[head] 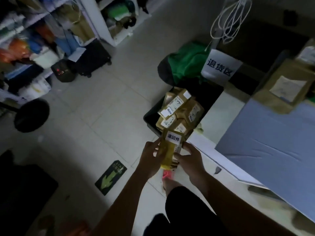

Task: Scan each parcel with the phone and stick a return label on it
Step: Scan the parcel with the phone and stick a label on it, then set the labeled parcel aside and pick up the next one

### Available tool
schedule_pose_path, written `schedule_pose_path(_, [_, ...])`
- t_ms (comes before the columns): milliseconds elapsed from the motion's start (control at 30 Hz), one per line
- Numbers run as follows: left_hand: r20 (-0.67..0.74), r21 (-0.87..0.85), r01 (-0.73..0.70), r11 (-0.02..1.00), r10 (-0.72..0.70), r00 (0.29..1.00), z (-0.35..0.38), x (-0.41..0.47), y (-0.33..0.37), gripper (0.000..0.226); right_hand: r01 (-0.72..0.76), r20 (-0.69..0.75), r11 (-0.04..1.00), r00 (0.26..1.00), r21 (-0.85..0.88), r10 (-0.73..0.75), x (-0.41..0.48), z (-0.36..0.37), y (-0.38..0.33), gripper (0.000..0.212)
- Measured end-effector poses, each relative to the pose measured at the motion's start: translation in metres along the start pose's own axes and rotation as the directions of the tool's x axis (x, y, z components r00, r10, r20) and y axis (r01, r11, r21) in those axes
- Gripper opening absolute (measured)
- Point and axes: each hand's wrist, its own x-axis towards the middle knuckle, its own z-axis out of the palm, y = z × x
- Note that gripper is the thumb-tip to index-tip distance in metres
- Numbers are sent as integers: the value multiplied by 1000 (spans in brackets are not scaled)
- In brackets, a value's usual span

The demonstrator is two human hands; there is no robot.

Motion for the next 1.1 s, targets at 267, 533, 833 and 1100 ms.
schedule_pose_path(267, [197,211,-187,959,146,970,-1,221,-52,35,-215,-188,948,947,234,261,189,57,21,61])
schedule_pose_path(533, [388,296,-191,936,65,919,51,392,-139,39,-271,-397,953,867,132,302,357,98,89,65])
schedule_pose_path(833, [484,479,-289,829,25,875,76,450,-182,62,-400,-471,917,810,-9,349,420,104,119,72])
schedule_pose_path(1100, [604,607,-599,521,186,775,28,419,-62,58,-346,-454,898,869,-271,197,337,72,14,36])
